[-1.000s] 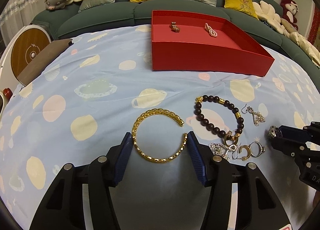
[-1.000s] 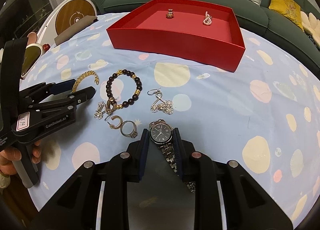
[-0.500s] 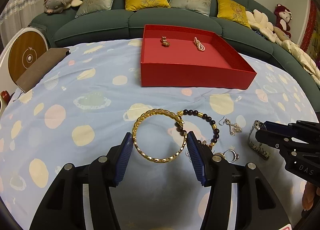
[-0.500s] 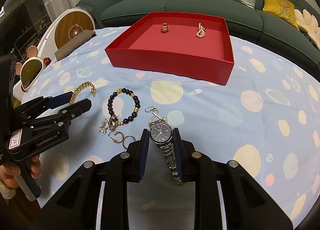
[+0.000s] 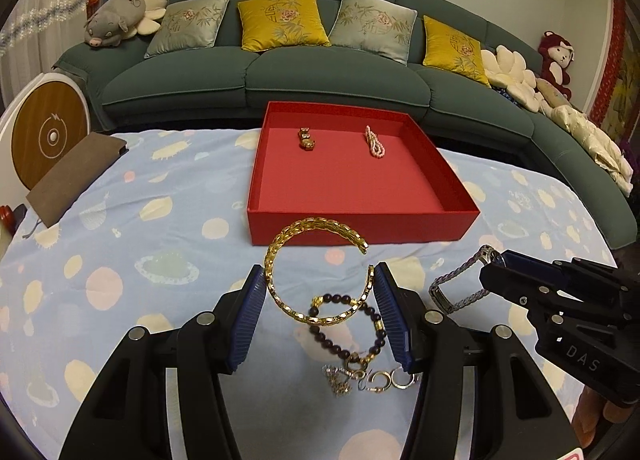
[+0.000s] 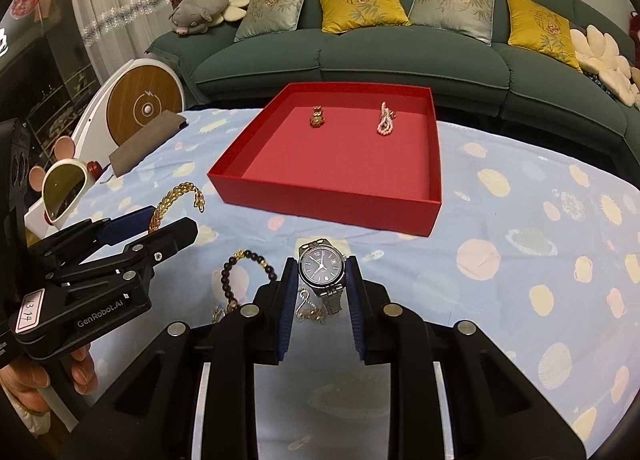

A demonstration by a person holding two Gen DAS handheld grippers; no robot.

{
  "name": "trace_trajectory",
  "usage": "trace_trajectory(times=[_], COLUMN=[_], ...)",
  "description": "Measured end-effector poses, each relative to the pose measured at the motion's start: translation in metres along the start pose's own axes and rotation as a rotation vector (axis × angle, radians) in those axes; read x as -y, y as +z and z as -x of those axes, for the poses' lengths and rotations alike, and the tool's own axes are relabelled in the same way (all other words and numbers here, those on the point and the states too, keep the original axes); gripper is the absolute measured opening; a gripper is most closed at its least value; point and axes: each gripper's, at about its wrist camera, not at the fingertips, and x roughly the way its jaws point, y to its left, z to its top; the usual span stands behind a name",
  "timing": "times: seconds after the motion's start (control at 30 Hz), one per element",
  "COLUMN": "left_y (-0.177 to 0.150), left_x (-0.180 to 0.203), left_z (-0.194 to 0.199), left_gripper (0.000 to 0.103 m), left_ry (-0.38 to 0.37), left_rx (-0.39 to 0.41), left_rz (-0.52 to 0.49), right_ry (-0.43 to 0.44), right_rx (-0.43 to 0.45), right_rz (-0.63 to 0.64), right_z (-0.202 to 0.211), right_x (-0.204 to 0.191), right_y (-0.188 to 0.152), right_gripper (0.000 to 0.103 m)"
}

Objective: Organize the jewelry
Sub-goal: 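Carry the silver watch and gold bangle with both tools into the red tray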

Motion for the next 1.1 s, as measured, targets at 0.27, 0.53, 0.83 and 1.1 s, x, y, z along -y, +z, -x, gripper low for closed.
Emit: trace_trajectory(times=[0.27, 0.53, 0.83, 1.1], left_y=[0.049, 0.087, 0.106, 0.106], left_x=[-0.005, -0.02, -0.025, -0.025], left_z=[-0.024, -0.083, -0.136, -0.159], left_gripper=[0.053, 0.053, 0.053, 0.054], left_ry=[-0.024, -0.009, 0.037, 0.049], left_rx=[0.03, -0.003, -0.021, -0.039], left_rz=[-0.011, 0.009, -0.004, 0.008], right_ry=[-0.033, -0.053, -0.069, -0.082], right_rx=[0.067, 0.103, 0.057, 0.028], right_rz=[-0.026, -0.069, -0.123, -0.123], right_z=[-0.003, -0.045, -0.108, -0.144], right_x=[0.021, 0.044, 0.062, 0.066], right_y=[0.037, 0.083, 0.106, 0.111], right_gripper=[0.023, 0.023, 0.023, 0.024])
